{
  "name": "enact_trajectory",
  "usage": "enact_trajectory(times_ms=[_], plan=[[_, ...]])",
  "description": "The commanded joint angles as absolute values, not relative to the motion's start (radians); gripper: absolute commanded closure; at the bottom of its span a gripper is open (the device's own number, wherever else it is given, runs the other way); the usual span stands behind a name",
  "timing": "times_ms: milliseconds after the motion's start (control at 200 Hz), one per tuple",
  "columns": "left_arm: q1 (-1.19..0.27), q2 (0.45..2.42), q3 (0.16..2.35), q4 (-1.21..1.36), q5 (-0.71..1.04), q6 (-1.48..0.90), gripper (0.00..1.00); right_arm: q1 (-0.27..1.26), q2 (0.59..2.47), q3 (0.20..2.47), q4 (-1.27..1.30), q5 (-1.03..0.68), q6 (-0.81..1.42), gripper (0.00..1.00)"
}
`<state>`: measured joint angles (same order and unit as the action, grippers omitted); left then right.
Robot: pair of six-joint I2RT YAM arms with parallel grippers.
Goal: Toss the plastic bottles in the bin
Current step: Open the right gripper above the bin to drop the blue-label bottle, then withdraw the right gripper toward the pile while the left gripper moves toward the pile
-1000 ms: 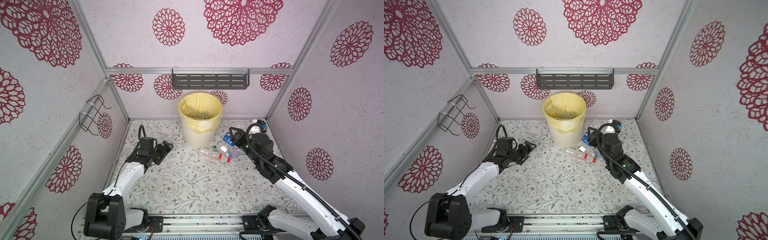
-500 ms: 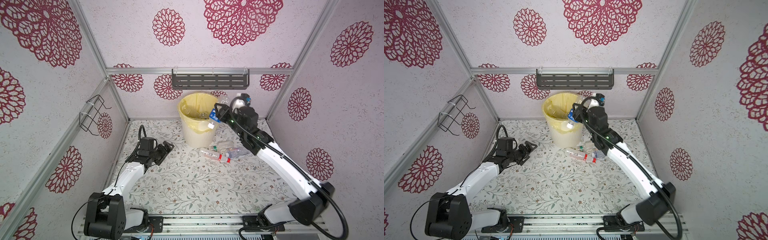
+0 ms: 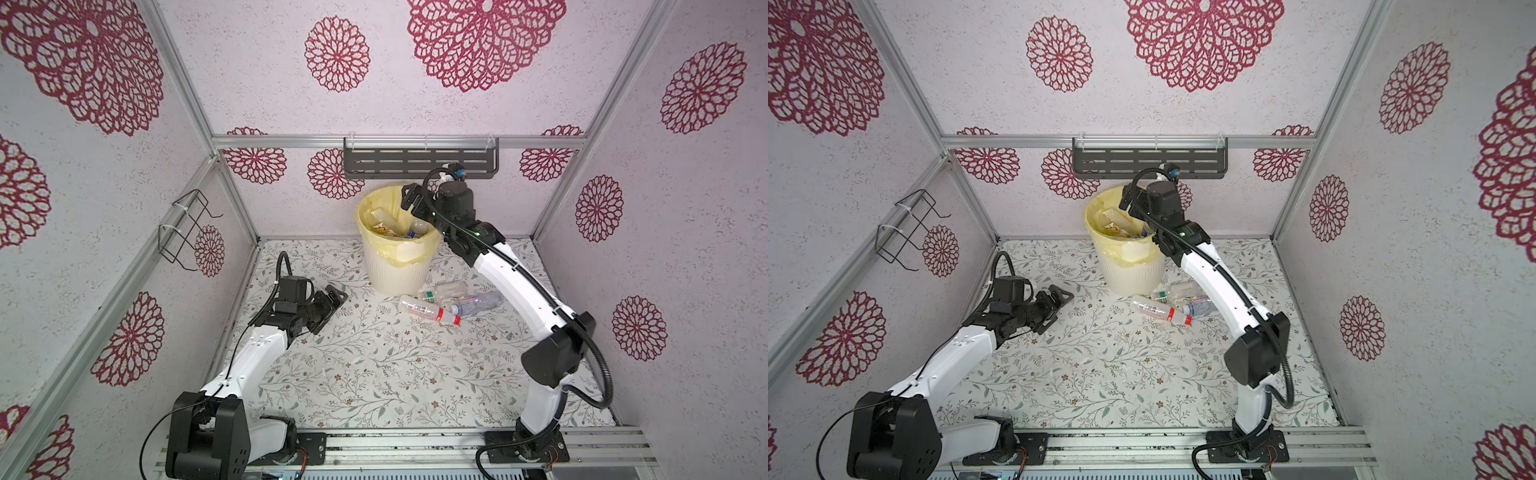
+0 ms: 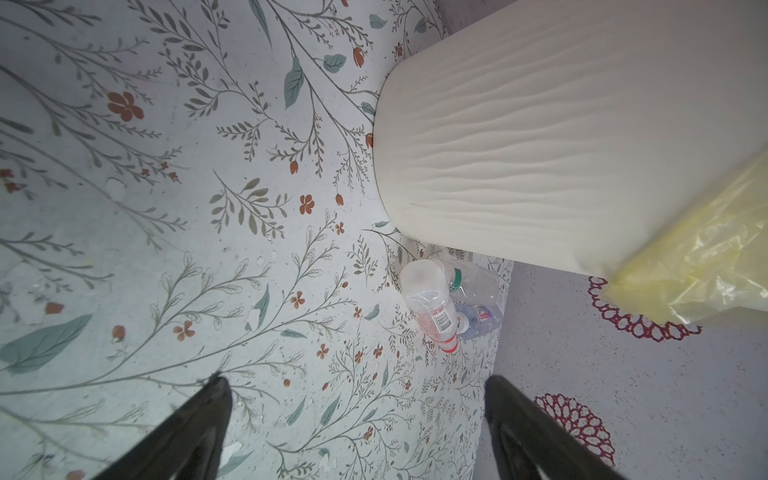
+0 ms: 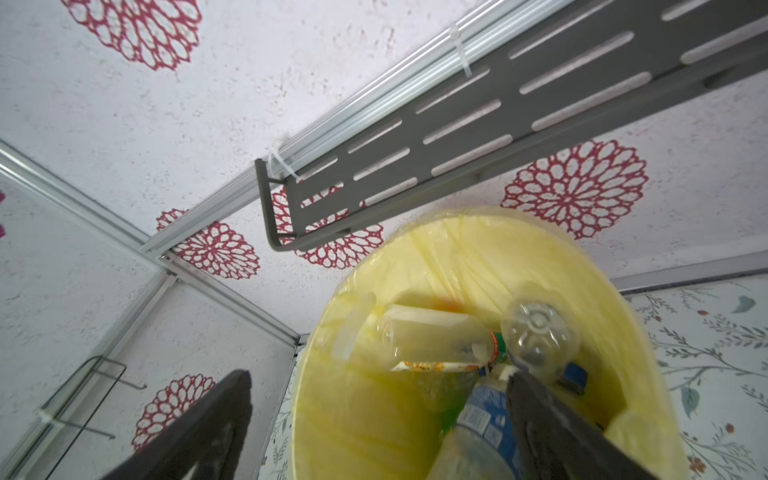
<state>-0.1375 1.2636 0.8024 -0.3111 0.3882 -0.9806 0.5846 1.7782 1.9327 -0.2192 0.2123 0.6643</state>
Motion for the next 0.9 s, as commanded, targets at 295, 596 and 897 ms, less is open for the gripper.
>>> enact_trajectory(times_ms=[295,596,897], plan=[[-0.168,1.122,0.781,-0.312,0.34,-1.004,0.03,0.591,1.204,1.309,-0.162,0.314,0.726,0.01],[-0.234,1.108,0.745,-0.339,0.24,-1.085,0.03,0.583,0.915,0.973,-0.226,0.357,0.722,0.01],[-0.334,1.058,0.634,-0.285,0.053,-1.289,0.03,0.576,0.837,0.704,-0.165,0.231,0.658,0.01]])
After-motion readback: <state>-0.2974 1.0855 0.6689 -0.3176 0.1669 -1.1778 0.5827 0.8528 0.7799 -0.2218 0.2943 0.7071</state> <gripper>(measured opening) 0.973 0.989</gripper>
